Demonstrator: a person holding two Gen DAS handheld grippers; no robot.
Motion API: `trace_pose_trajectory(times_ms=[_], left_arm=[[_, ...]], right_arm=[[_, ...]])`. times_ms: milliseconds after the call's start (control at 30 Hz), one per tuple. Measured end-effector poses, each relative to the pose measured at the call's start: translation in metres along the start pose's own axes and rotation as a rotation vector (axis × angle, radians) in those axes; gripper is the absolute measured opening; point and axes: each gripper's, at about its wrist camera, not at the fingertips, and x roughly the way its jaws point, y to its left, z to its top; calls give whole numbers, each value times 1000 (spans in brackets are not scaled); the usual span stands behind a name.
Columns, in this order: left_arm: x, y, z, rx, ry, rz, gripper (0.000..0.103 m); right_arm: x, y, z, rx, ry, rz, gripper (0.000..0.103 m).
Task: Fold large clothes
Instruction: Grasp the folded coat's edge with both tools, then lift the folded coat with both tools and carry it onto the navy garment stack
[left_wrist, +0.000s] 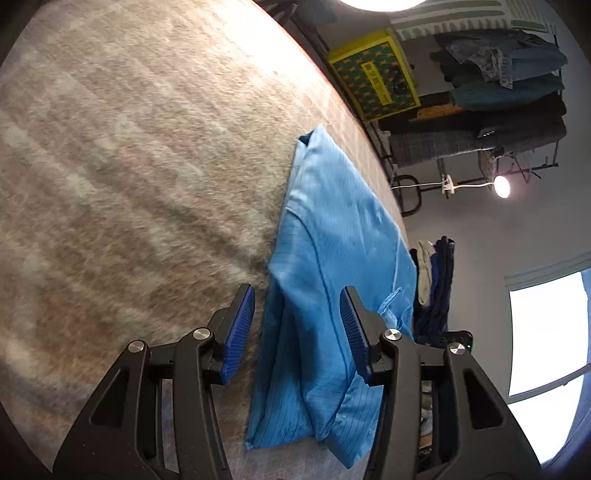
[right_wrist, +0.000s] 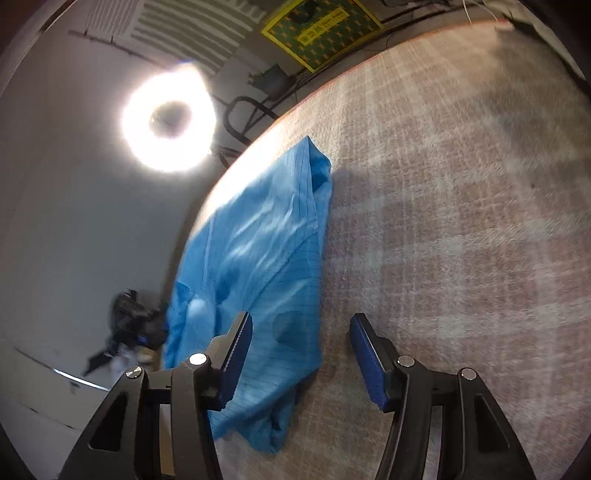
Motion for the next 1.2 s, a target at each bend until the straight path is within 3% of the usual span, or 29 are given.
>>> trace_pose_trajectory(times_ms=[167,333,533,600,667,867,1000,1200], left_arm=[[8,0,10,-16,8,-32,48],[22,-10,15,11,34,-46,48],[36,-21,21,18,41,-23,48],[39,-27,20,43,30,16,40],[42,-30,17,63,27,61,25],[41,-52,4,155,-24,137,8],[34,-71,-2,205,-52,155,5],[22,-99,-16,253,-69,149,3]], right_arm=[[7,-6,5,34,6,69,51],[25,-4,14,40,31,99,33],[36,7,15,39,23,116,33],[36,9,11,34,24,112,32],[35,12,8,28,22,91,29],[31,40,1,-43,9,-8,11],[25,68,0,-137,1,-101,6],[9,107,-7,-214,-24,-160,3]])
